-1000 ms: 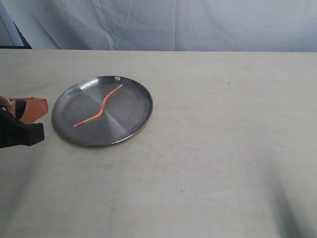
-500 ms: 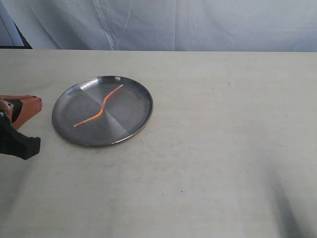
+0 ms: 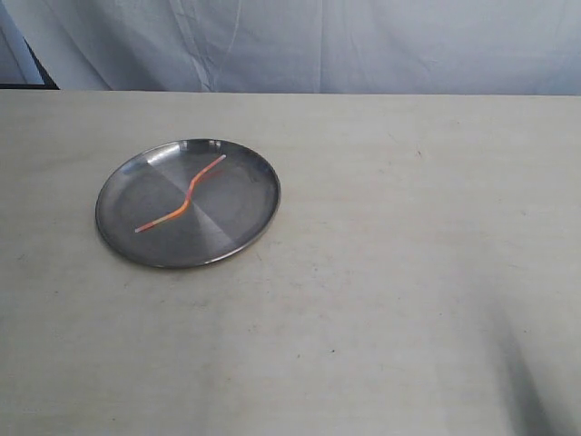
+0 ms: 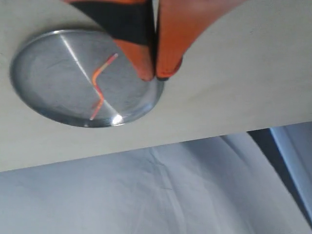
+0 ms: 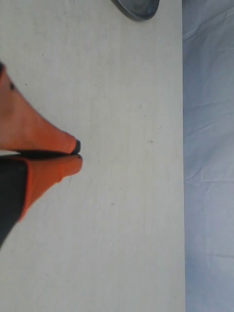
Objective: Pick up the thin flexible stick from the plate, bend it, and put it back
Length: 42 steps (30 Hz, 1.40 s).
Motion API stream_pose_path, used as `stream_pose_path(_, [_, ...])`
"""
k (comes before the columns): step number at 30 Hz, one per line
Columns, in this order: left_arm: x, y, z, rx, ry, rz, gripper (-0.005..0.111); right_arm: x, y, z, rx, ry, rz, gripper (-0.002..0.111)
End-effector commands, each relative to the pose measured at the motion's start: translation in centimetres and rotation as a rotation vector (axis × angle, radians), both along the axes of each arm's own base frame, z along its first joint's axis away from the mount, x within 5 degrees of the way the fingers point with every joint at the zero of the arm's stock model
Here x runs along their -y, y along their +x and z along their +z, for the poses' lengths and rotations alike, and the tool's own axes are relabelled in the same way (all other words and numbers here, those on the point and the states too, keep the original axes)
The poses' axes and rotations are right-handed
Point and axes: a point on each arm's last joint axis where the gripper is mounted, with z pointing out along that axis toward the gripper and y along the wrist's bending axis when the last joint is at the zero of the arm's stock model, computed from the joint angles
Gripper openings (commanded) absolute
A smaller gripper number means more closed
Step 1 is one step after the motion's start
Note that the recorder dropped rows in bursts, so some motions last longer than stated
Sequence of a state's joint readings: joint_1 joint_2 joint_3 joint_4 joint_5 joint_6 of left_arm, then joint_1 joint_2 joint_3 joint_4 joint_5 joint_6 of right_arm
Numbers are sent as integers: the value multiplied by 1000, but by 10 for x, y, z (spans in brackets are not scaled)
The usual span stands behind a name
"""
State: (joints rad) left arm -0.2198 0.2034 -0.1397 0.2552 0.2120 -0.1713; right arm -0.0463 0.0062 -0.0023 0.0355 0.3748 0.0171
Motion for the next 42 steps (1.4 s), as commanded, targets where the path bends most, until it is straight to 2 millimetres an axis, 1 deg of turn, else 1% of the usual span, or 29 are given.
stream_pose_path(1, [-7,-10,-19,23,35,84,0,0,0,0,13,-2,-4,0])
stream_pose_path(8, [-9,-13,-38,20,16,116,0,0,0,1,15,-2,-4,0])
stream_pose_path(20, [-7,-14,-37,31,-65,111,0,0,0,1,15,-2,-4,0])
stream_pose_path(42, [-7,-14,-37,31,-67,111,0,0,0,0,13,-2,-4,0])
